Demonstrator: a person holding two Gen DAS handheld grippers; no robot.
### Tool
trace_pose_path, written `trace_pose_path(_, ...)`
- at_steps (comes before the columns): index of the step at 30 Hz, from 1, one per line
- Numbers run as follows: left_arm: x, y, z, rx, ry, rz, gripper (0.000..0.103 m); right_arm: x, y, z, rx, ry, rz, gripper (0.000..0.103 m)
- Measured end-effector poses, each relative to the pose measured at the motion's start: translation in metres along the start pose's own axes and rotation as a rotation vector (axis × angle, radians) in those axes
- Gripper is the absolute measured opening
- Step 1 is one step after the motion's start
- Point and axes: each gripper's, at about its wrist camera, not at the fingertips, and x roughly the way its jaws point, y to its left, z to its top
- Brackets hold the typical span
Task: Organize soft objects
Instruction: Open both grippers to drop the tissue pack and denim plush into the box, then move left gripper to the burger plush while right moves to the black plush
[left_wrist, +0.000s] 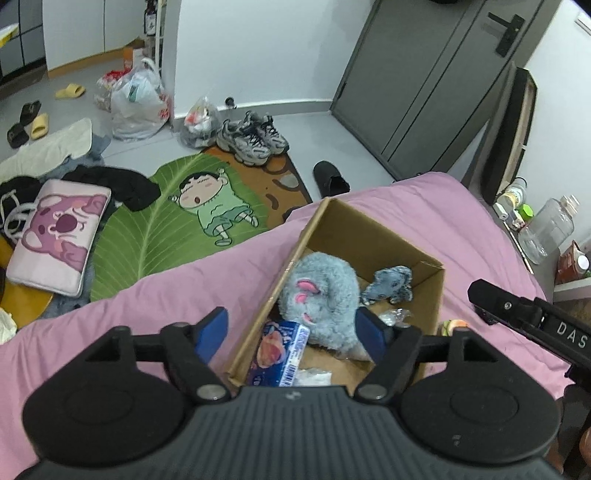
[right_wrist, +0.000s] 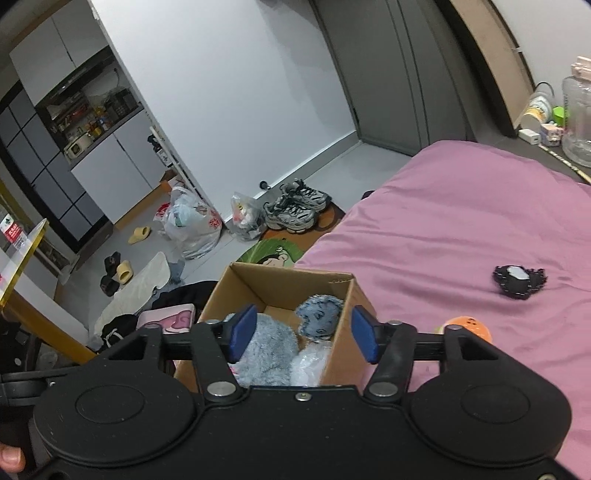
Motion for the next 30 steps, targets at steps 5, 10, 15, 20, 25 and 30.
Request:
trace_pose_path(5, -0.013, -0.014, -0.003, 0.047, -0.035, -0.009, 0.087, -0.014, -0.004, 0.002, 0.002, -0.003, -0.045, 0.086)
trace_pose_path(10, -0.022, -0.023, -0.004, 0.086, -0.045, 0.017, 0.092, -0.025, -0.010, 0.001, -0.003, 0.012, -0.050, 0.092)
trace_pose_path(15, -0.032, -0.030, -0.005, 0.104, -0.048, 0.030, 0.098, -0.032, -0.016, -0.002, -0.010, 0.021, -0.059, 0.095)
trace_pose_path(20, -0.042, -0.042, -0.003, 0.118, -0.063, 0.027, 0.101, -0.042, -0.024, 0.001, -0.005, 0.020, -0.059, 0.100)
trace_pose_path(25, -0.048, -0.055, -0.005, 0.133, -0.081, 0.025, 0.103, -0.057, -0.043, 0.013, -0.017, 0.009, -0.059, 0.103)
trace_pose_path(30, -0.048, -0.073, -0.008, 0.152, -0.110, 0.029, 0.103, -0.069, -0.072, 0.019, 0.027, -0.011, -0.070, 0.103)
